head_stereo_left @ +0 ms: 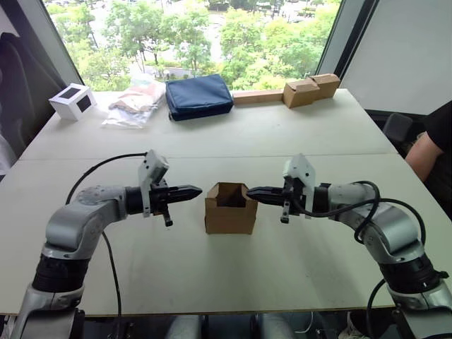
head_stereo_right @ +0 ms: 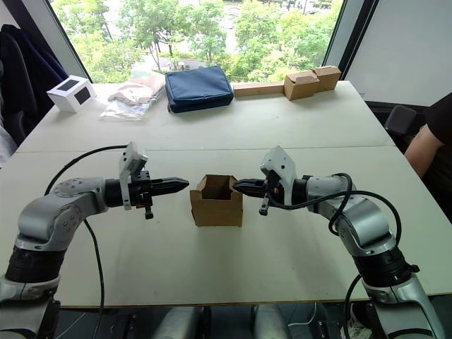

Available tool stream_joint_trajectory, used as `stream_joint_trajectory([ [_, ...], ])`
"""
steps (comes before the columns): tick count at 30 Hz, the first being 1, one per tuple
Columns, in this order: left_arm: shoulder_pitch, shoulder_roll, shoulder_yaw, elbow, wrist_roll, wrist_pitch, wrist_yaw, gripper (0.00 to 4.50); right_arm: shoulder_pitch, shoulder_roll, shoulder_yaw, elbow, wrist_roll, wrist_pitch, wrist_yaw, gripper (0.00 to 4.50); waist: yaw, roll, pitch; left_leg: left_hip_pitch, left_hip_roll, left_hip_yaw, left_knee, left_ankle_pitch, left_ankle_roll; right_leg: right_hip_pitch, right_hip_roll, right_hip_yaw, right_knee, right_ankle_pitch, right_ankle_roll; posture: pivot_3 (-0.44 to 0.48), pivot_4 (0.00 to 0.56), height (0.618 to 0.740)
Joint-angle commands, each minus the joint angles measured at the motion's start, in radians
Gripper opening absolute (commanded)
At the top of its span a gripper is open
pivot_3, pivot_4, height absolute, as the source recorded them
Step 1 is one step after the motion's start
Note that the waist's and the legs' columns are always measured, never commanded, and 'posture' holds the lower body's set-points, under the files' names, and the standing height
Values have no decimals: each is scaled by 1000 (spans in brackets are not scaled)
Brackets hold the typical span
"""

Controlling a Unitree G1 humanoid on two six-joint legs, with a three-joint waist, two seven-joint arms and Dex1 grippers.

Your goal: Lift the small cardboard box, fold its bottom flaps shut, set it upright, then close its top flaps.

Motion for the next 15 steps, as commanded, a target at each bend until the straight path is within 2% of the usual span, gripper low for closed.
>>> stream_joint_trajectory([
  [1,-35,-3,-74,25,44,-61,-34,0,-16,9,20,26,-40,-40,17,73,2,0,0,0,0,0,0,0,0,0,0,0,0,0,0,0,150,737],
  [8,-65,-7,-172,97,132,-153,-59,0,-22,29,54,63,-89,-74,32,73,-1,0,0,0,0,0,0,0,0,0,1,0,0,0,0,0,150,737],
  [15,-93,-30,-187,107,148,-159,-51,0,-23,38,80,86,-137,-95,48,73,0,0,0,0,0,0,0,0,0,0,1,0,0,0,0,0,150,737],
])
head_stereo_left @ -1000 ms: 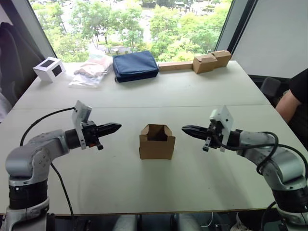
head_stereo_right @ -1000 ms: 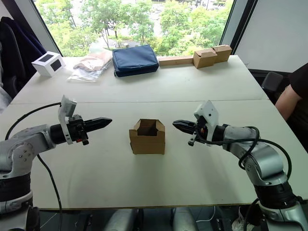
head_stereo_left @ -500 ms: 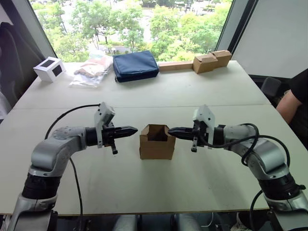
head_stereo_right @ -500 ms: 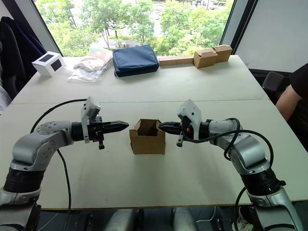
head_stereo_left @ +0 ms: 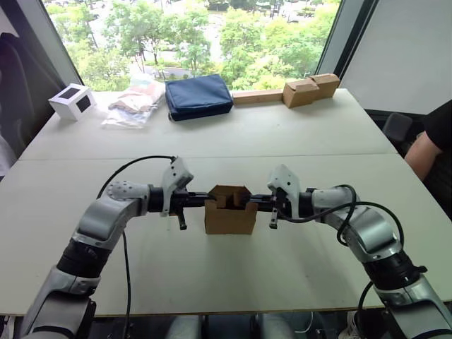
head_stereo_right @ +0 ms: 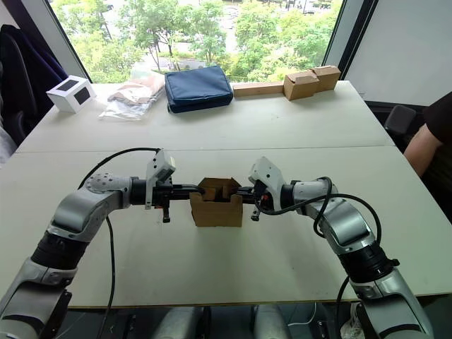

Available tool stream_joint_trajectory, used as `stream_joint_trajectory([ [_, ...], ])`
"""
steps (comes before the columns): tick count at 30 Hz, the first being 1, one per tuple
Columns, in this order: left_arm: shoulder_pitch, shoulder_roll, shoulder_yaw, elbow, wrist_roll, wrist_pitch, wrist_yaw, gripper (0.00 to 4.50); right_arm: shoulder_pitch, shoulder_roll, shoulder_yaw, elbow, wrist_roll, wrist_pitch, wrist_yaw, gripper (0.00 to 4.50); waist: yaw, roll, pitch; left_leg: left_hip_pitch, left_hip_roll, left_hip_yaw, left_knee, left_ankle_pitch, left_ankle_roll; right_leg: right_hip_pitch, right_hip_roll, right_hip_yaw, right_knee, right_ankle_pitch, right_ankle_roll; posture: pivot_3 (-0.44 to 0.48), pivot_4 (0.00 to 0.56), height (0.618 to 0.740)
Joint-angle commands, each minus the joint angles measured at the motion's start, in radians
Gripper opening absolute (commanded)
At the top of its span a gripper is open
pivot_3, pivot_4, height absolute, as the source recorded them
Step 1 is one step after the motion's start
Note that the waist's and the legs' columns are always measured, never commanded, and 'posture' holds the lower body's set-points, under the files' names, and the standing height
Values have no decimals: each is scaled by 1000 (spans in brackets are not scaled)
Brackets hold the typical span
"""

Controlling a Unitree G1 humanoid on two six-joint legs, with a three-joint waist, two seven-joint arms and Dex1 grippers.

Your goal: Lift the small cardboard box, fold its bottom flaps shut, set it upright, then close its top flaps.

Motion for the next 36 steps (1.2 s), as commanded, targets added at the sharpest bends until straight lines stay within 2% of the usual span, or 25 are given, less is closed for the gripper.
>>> stream_joint_trajectory([
  [1,-19,-4,-4,-17,6,5,2,0,-21,5,5,0,-25,-26,12,73,1,0,0,0,0,0,0,0,0,0,0,0,0,0,0,0,150,737],
  [10,-12,-17,8,-27,18,-11,29,0,-36,12,-4,28,-44,-37,25,73,0,0,0,0,0,0,0,0,0,0,0,0,0,0,0,0,150,737],
  [14,-23,-11,100,-19,-59,21,29,0,-22,-2,-77,-11,-6,-29,10,73,0,0,0,0,0,0,0,0,0,0,0,0,0,0,0,0,150,737],
  [17,-51,4,194,48,-116,38,28,0,-13,-8,-154,-72,54,16,-8,73,-1,0,0,0,0,0,0,0,0,-1,0,0,0,0,0,0,150,737],
  [19,-76,14,225,108,-121,23,16,0,-7,-12,-197,-106,84,47,-24,73,-1,0,0,0,1,0,0,0,0,0,1,0,0,0,0,0,150,737],
  [22,-119,0,217,268,-43,-105,27,0,1,-27,-274,-180,141,119,-62,73,1,0,0,0,0,0,0,0,0,0,1,0,0,0,0,0,150,737],
  [26,-183,-35,149,486,44,-221,-25,0,18,-48,-322,-309,229,224,-102,73,3,0,0,0,0,0,0,0,0,0,0,0,0,0,0,0,150,737],
  [30,-260,-114,87,694,120,-333,-83,0,78,-90,-265,-496,335,346,-105,73,6,0,0,-1,-1,-1,0,0,1,0,0,-1,0,0,0,0,150,737],
  [36,-328,-173,20,872,213,-426,-172,0,128,-71,-159,-587,324,375,-192,73,-6,-1,0,-2,0,-1,1,-1,2,-1,1,-1,0,0,0,0,150,737],
])
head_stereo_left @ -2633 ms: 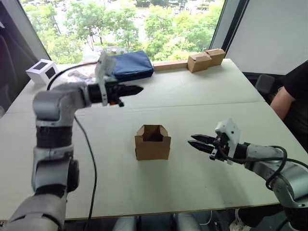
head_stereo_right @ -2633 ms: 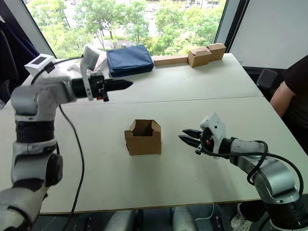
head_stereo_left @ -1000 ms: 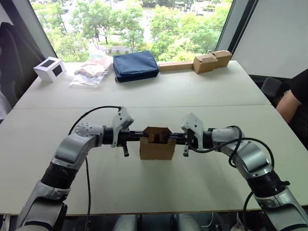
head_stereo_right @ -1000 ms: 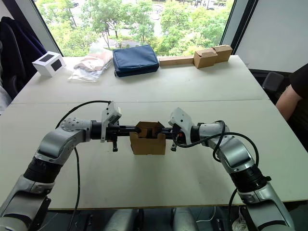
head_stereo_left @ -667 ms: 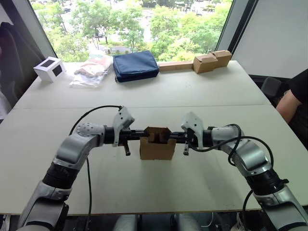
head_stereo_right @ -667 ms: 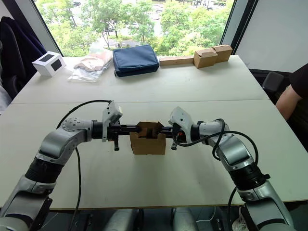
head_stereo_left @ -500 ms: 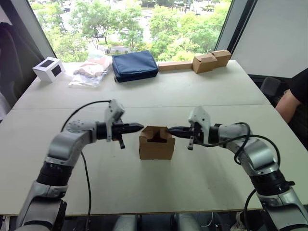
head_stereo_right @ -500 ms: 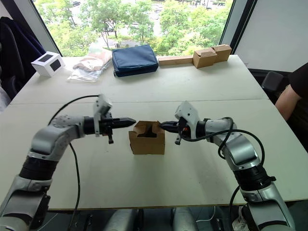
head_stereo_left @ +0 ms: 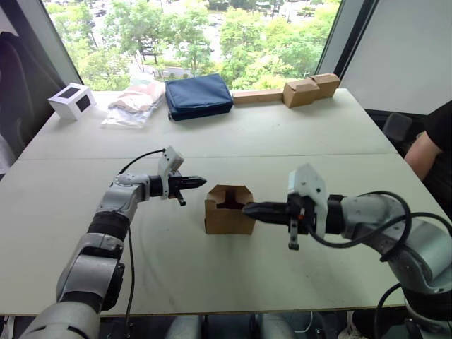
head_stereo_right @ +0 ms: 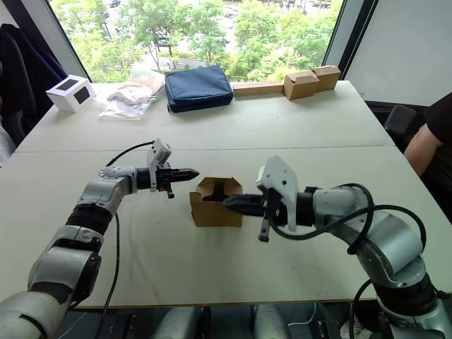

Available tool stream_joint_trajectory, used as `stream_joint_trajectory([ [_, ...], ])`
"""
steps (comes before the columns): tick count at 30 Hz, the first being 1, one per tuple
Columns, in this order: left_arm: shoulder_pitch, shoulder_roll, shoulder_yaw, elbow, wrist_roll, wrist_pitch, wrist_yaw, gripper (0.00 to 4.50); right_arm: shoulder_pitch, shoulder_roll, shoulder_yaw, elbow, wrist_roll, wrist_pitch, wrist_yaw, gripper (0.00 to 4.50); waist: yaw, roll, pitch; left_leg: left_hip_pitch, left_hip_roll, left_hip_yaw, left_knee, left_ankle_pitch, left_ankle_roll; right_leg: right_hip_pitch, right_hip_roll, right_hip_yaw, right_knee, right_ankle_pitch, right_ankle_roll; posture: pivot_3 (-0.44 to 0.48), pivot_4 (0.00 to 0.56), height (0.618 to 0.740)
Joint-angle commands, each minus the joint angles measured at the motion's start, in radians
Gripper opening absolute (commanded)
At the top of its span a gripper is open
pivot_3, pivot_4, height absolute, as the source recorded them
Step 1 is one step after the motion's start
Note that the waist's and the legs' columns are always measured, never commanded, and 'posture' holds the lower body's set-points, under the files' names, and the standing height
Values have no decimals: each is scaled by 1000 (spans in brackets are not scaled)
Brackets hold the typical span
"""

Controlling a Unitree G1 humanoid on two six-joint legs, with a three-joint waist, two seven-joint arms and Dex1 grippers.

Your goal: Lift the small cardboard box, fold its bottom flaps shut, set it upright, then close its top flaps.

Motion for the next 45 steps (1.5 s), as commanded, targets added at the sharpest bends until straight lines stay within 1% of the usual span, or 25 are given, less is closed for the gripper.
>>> stream_joint_trajectory([
  [1,-34,-14,-30,55,49,-63,-60,0,-4,15,57,-39,-30,-19,-51,73,-4,0,0,0,0,0,0,0,0,0,0,0,0,0,0,0,150,737],
  [6,-49,-33,-15,57,46,-56,-102,0,-38,-13,168,36,-185,-106,-72,73,-4,0,0,0,0,0,0,0,0,0,0,0,0,0,0,0,150,737],
  [12,-49,-33,15,63,31,-31,-100,0,-75,2,230,105,-271,-169,-68,73,-3,0,0,0,0,0,0,0,1,0,0,0,0,0,0,0,150,737],
  [19,-7,-29,14,-12,24,-3,-112,0,-121,50,280,171,-319,-207,-50,73,-3,0,0,0,0,0,0,0,0,-1,0,0,1,0,0,0,150,737],
  [27,67,-23,14,-134,15,52,-108,0,-121,73,308,209,-330,-213,-14,73,-2,0,0,0,0,0,1,0,0,-1,0,0,1,0,0,0,150,737],
  [31,86,-10,20,-156,22,65,-92,0,-120,86,316,241,-345,-233,-1,73,-2,0,0,0,0,0,1,0,0,-1,0,0,1,0,0,0,150,737],
  [37,99,20,37,-189,8,86,-79,0,-130,107,325,287,-371,-265,17,73,-2,0,0,0,0,0,1,0,0,-1,0,0,1,0,0,0,150,737],
  [42,114,83,93,-239,-13,102,-49,0,-133,120,328,307,-387,-286,28,73,-10,0,0,0,0,0,0,0,0,-1,0,0,1,0,0,0,150,737],
  [44,123,119,130,-295,-43,132,-45,0,-134,123,325,313,-390,-293,30,73,-15,0,0,0,0,0,0,0,0,-1,0,0,1,0,0,0,150,737],
  [45,139,140,143,-363,-66,166,-51,0,-135,125,322,316,-389,-295,30,73,-16,0,0,0,0,0,0,0,0,-1,0,0,1,0,0,0,150,737],
])
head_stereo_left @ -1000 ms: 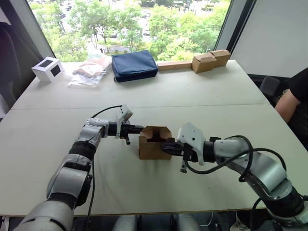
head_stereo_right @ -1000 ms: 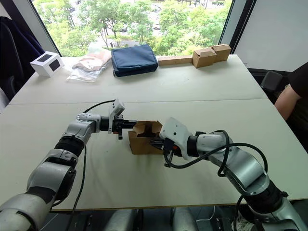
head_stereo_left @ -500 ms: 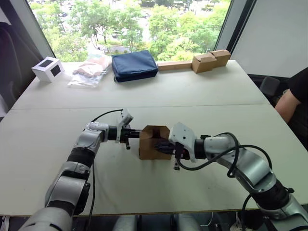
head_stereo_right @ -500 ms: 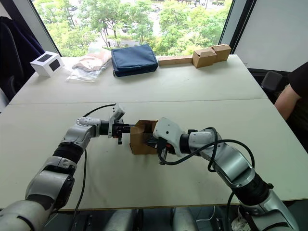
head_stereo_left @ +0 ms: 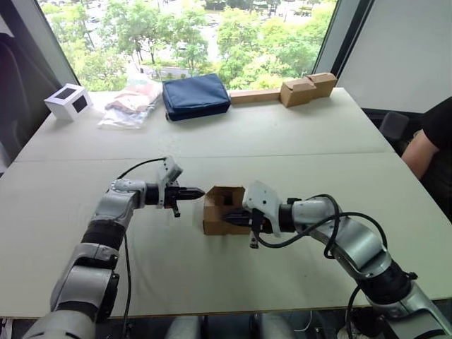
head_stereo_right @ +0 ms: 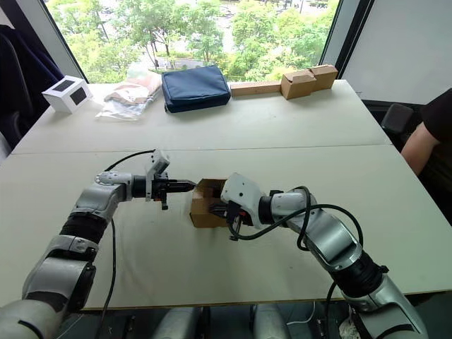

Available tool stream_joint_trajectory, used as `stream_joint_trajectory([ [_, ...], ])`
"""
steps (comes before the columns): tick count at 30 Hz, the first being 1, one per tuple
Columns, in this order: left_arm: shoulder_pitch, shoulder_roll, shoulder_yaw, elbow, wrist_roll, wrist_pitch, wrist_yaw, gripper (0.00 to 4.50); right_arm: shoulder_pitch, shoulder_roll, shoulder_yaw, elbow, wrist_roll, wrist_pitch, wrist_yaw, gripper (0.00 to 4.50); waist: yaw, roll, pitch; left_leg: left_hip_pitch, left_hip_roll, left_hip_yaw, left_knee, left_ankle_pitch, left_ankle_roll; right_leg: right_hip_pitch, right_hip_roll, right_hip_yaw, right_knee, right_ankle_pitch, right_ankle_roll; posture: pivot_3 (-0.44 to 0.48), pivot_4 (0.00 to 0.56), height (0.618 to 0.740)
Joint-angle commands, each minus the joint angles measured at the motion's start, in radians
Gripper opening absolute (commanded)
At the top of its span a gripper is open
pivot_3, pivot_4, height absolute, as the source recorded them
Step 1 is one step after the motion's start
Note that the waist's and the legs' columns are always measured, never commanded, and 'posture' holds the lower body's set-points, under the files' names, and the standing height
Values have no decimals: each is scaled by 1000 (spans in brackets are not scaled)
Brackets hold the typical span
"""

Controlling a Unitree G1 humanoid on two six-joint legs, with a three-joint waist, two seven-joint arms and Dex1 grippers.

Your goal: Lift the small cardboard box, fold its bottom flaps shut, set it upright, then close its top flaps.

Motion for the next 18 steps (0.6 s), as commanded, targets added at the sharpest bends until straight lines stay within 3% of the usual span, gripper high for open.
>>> stream_joint_trajectory([
  [1,41,75,78,-238,-93,97,-8,0,-13,11,-24,0,-8,-23,4,73,-3,0,0,0,0,0,0,0,0,0,0,0,0,0,0,0,150,737],
  [5,154,144,86,-580,-196,241,-11,0,-19,24,-37,16,0,-32,5,73,-3,0,0,0,0,0,-1,0,0,0,-1,1,0,0,0,0,150,737],
  [8,224,171,75,-742,-255,328,15,0,-30,29,-38,39,-4,-47,16,73,1,0,0,0,0,0,-1,0,0,0,-2,2,0,0,0,0,150,737],
  [18,310,151,-1,-818,-250,336,91,0,-39,43,-35,54,-16,-60,28,73,0,0,0,1,0,0,-1,0,-1,1,-1,1,0,0,0,0,150,737],
])
